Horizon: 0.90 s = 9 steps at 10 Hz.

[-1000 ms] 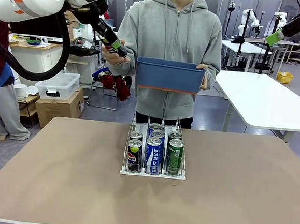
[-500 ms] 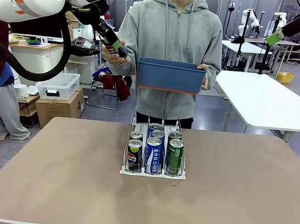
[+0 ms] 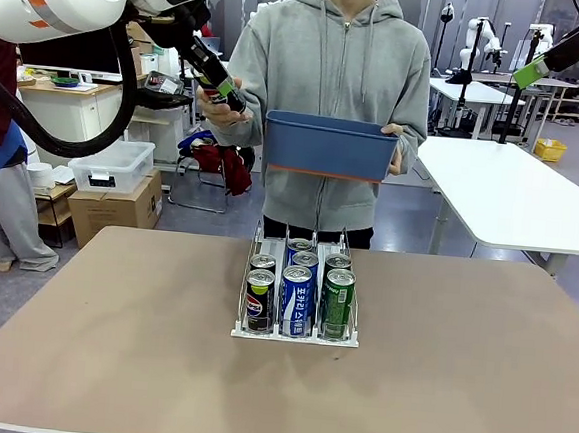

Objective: Fill the beverage cans into the dispenser.
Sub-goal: Place the picked Pepsi coke in the line of the Automatic Can Dispenser with the same cans.

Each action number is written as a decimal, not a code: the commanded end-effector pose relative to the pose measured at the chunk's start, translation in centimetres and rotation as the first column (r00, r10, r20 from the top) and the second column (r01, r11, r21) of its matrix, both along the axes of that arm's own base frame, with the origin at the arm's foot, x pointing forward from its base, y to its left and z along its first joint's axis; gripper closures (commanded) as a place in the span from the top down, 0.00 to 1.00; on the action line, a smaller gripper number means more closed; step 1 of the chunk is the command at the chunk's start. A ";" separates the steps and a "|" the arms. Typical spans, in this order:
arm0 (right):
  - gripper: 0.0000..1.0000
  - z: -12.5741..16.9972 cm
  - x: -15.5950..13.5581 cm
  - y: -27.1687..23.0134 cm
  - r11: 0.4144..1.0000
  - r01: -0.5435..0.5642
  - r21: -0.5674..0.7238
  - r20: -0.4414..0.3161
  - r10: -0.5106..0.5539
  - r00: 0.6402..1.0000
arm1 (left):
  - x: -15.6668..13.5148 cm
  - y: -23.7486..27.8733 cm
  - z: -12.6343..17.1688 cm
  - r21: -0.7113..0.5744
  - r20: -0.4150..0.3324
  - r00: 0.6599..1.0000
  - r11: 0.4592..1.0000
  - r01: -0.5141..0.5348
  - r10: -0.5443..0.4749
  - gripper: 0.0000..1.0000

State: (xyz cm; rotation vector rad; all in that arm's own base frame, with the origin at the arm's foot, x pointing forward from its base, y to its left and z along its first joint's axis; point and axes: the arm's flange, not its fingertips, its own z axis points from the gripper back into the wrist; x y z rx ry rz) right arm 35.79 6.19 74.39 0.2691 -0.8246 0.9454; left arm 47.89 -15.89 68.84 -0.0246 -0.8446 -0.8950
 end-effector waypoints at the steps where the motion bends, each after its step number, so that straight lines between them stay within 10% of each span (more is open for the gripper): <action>1: 1.00 0.0 0.0 -0.1 1.000 0.002 -0.008 0.001 -0.002 1.000 | 0.1 0.3 0.0 0.002 0.004 1.000 1.000 0.004 -0.004 0.00; 9: 1.00 0.0 0.0 -0.1 1.000 0.002 -0.008 0.001 -0.002 1.000 | 0.1 0.3 0.0 0.002 0.004 1.000 1.000 0.004 -0.004 0.00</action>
